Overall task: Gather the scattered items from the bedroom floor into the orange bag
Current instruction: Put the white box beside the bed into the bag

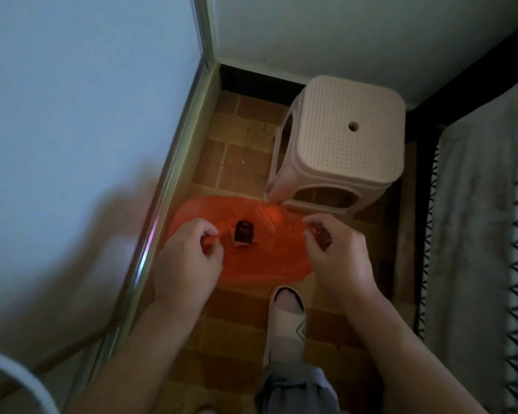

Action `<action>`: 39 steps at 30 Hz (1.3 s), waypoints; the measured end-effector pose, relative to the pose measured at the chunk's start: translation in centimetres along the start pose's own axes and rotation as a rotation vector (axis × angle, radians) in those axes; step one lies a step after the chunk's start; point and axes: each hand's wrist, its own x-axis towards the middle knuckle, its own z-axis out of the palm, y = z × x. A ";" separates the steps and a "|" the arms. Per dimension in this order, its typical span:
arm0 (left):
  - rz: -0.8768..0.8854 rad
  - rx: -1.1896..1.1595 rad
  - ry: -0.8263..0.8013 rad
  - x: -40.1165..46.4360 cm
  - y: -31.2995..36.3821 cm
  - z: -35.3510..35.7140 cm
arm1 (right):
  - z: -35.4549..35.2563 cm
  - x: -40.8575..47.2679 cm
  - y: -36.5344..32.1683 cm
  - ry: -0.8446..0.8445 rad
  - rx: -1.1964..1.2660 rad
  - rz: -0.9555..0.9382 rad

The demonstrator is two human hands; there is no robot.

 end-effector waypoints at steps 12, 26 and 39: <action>0.009 -0.081 0.039 -6.8 14.5 -21.4 | -16.2 -7.4 -18.6 0.089 0.066 -0.083; 0.100 0.034 0.094 -16.9 31.8 -44.9 | -35.9 -16.8 -39.4 0.062 -0.091 -0.215; -0.084 0.039 0.308 -21.8 37.2 -56.4 | -43.2 -15.5 -52.4 -0.208 -0.232 -0.609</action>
